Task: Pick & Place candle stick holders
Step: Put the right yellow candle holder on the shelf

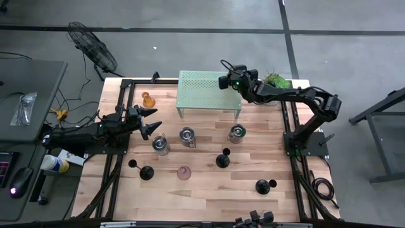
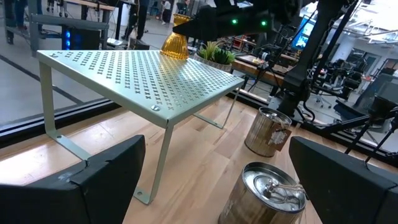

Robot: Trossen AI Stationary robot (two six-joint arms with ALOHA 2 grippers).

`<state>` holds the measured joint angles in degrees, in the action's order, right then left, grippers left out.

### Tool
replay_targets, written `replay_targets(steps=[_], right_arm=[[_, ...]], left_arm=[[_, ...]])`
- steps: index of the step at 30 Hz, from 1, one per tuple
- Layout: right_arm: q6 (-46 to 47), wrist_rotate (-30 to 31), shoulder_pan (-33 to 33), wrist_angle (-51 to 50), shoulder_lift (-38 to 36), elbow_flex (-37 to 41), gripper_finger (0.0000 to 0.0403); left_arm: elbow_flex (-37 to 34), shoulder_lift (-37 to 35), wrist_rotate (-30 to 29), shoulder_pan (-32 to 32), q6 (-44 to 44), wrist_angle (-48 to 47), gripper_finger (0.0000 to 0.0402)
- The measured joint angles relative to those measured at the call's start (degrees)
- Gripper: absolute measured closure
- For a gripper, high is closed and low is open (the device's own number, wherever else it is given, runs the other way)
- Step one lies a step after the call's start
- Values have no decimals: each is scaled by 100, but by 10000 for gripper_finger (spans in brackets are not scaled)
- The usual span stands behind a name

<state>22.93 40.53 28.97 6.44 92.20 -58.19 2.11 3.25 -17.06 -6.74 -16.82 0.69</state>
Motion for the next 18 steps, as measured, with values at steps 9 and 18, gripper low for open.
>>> replay_targets(steps=[9,18], right_arm=[[-176,-47,0,-19,0,0,286],[-175,-55,0,-98,0,0,276]], left_arm=[[0,2,0,-2,0,0,11],[0,0,0,-2,0,0,11]])
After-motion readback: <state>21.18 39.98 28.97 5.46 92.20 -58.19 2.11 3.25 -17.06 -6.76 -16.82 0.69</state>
